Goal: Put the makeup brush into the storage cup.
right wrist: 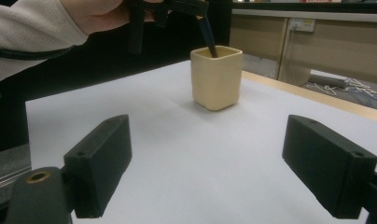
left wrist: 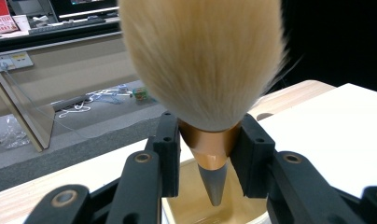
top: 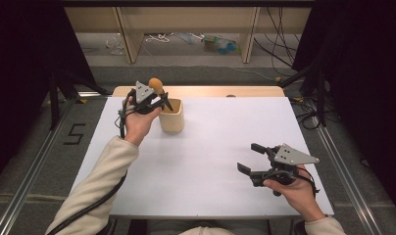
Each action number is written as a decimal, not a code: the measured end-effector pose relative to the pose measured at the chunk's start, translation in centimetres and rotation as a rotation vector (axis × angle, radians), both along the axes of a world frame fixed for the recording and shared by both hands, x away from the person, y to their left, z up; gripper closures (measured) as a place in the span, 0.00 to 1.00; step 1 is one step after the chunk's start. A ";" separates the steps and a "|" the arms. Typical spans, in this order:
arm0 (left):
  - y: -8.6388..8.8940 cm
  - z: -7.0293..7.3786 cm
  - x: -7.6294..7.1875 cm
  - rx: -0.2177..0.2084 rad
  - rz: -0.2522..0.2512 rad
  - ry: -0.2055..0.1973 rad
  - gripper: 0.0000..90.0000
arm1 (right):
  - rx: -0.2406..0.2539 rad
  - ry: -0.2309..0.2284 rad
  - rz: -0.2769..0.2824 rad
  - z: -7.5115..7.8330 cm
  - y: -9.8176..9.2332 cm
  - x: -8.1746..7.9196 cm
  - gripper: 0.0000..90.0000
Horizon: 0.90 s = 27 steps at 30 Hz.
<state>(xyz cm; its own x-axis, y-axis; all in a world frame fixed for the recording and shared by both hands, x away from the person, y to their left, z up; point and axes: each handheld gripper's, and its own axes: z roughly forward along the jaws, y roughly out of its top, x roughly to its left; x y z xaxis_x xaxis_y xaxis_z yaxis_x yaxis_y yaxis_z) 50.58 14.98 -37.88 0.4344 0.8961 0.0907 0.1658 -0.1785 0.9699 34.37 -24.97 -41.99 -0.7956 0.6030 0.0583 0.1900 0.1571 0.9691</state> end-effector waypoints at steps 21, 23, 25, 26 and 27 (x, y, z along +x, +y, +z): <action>-0.3 -0.6 0.3 0.004 -0.001 0.016 0.73 | 0.009 0.001 0.003 0.0 0.0 0.0 0.18; -0.3 -0.7 0.4 0.010 -0.004 0.016 0.73 | 0.006 0.004 0.006 0.0 0.0 0.0 0.18; -0.4 -0.8 0.4 0.009 -0.003 0.019 0.73 | 0.007 0.002 0.004 0.0 0.0 0.0 0.18; -0.4 -0.8 0.4 0.008 -0.003 0.019 0.73 | 0.008 0.002 0.002 0.0 0.0 0.0 0.18; -0.4 -0.8 0.4 0.005 -0.002 0.020 0.73 | 0.008 0.001 0.003 0.0 0.0 0.0 0.18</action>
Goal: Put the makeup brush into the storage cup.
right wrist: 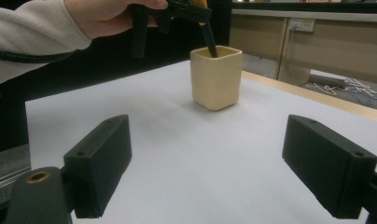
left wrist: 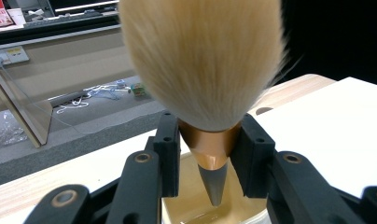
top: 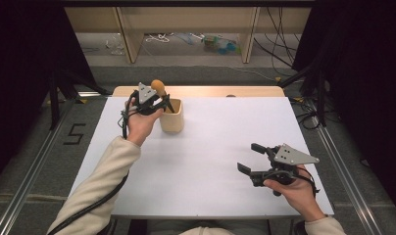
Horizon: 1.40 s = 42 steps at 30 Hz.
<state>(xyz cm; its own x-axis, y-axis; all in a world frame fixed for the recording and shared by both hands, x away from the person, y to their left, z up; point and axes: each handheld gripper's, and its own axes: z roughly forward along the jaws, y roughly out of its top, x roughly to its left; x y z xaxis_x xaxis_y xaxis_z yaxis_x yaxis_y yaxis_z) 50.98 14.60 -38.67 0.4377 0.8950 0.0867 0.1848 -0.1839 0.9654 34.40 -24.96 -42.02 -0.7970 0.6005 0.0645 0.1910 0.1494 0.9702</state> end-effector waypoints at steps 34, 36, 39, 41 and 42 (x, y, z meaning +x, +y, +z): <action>-0.2 -1.2 0.4 0.017 0.000 0.034 0.73 | -0.028 -0.009 -0.001 0.1 -0.1 0.1 0.18; -0.2 -1.2 0.4 0.016 0.001 0.038 0.73 | -0.015 0.004 0.003 0.0 0.0 0.0 0.18; -0.3 -1.4 0.4 0.012 0.000 0.043 0.73 | -0.027 -0.016 -0.003 0.0 -0.1 0.1 0.18; -0.3 -1.5 0.5 0.014 -0.002 0.048 0.73 | -0.026 0.014 0.000 0.1 -0.1 0.0 0.18; -0.3 -1.5 0.5 0.012 -0.002 0.050 0.73 | -0.025 -0.009 0.000 0.0 -0.1 0.1 0.18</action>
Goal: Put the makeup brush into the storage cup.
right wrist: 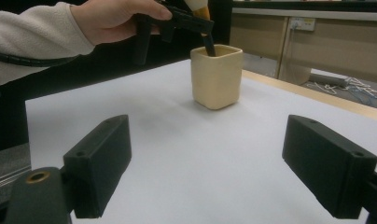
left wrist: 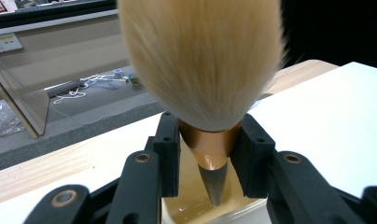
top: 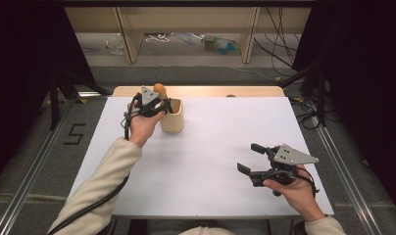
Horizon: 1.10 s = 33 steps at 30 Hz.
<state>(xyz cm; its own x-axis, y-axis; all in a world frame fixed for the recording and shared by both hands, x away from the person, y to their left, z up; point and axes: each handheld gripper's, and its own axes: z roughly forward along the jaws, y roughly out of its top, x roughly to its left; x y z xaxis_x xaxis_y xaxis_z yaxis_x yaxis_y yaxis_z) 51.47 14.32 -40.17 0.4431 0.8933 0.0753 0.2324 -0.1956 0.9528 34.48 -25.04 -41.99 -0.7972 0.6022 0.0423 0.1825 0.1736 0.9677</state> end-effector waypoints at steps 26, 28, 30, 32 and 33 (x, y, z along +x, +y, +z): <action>-0.2 -0.7 0.3 -0.003 0.007 0.024 0.72 | 0.006 -0.004 -0.001 0.0 0.0 0.0 0.18; -0.2 -0.7 0.3 -0.002 0.007 0.026 0.72 | -0.003 -0.007 -0.002 0.0 0.0 0.0 0.18; -0.2 -0.8 0.3 -0.001 0.004 0.027 0.72 | 0.022 -0.019 0.000 -0.1 0.1 0.1 0.18; -0.2 -0.8 0.3 0.001 0.005 0.027 0.72 | 0.022 -0.006 0.000 -0.1 0.1 0.0 0.18; -0.2 -0.8 0.3 0.001 0.006 0.027 0.72 | 0.013 -0.015 0.001 -0.1 0.0 0.1 0.18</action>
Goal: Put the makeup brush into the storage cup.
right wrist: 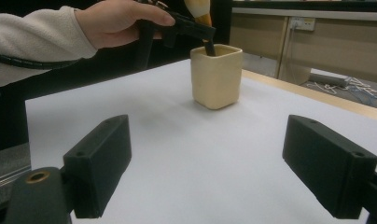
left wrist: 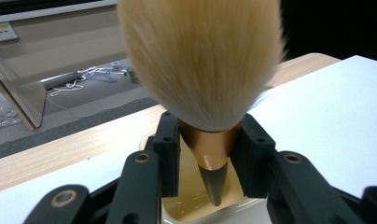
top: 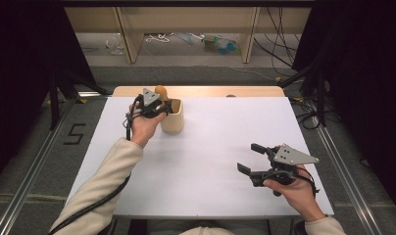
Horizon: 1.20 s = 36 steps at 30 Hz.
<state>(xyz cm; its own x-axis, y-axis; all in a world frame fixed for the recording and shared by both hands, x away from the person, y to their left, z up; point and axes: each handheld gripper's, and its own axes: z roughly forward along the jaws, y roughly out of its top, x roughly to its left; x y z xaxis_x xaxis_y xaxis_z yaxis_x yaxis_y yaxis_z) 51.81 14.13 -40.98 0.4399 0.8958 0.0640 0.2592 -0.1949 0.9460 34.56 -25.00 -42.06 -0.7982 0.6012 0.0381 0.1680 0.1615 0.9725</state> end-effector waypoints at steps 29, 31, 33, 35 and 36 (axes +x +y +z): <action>0.7 0.5 0.1 -0.056 0.102 0.022 0.17 | 0.007 0.032 0.011 0.0 0.1 -0.2 0.18; 0.9 0.5 0.1 -0.058 0.112 0.018 0.17 | 0.004 0.004 0.011 0.0 0.0 0.0 0.18; 1.0 0.5 0.1 -0.059 0.111 0.017 0.17 | 0.008 0.001 0.009 -0.1 0.1 0.0 0.18; 1.0 0.7 0.0 -0.059 0.113 0.011 0.17 | 0.004 0.004 0.011 0.0 0.0 0.0 0.18; 1.1 0.7 -0.1 -0.060 0.114 0.009 0.16 | 0.007 0.030 0.011 0.0 0.1 -0.2 0.18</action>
<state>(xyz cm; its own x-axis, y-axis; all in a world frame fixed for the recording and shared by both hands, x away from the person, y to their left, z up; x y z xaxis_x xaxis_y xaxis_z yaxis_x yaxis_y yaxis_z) 51.76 15.18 -40.26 0.3349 0.9422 0.0055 0.2847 -0.1068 0.9527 34.40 -24.92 -42.07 -0.8034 0.5917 0.0665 0.1958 0.1571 0.9680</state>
